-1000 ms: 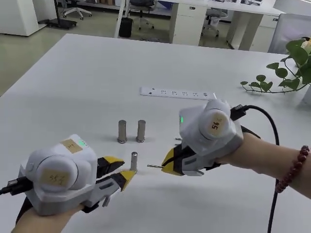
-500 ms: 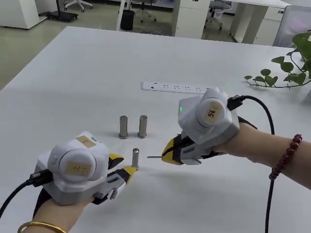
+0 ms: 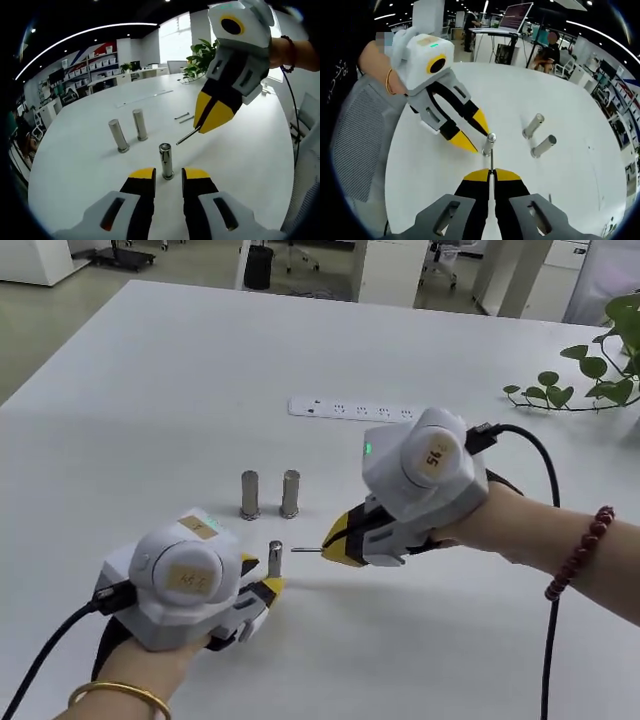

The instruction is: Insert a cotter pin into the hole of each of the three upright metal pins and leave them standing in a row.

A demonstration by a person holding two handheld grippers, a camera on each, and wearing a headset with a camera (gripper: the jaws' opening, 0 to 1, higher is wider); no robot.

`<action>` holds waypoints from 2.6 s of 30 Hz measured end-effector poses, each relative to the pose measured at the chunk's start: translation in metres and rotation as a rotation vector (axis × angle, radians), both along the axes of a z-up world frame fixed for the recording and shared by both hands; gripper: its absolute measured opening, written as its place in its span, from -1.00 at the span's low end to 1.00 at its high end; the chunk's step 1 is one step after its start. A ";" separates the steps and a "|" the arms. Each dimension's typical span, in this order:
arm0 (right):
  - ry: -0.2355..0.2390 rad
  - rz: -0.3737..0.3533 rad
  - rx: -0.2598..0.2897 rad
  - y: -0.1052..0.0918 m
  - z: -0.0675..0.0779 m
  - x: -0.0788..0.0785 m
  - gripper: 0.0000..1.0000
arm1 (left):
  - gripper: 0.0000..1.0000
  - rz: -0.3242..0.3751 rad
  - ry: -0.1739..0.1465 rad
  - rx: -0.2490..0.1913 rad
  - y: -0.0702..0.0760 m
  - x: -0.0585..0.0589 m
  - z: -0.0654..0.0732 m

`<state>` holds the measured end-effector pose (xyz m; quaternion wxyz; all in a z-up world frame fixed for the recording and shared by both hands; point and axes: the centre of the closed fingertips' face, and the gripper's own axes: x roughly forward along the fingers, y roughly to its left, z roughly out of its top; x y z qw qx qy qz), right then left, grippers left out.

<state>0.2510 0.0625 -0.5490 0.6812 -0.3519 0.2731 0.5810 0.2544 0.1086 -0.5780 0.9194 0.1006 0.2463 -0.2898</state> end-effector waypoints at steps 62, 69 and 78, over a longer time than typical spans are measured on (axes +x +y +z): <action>0.034 0.012 0.077 0.017 -0.008 0.000 -1.00 | -0.88 -0.028 -0.012 0.028 -0.007 0.010 -0.008; 0.023 0.029 0.072 0.022 -0.010 0.001 -1.00 | -0.88 -0.014 -0.011 0.027 -0.006 0.011 -0.008; -0.004 0.055 0.052 0.028 -0.011 0.003 -1.00 | -0.88 0.003 -0.009 0.023 -0.006 0.011 -0.008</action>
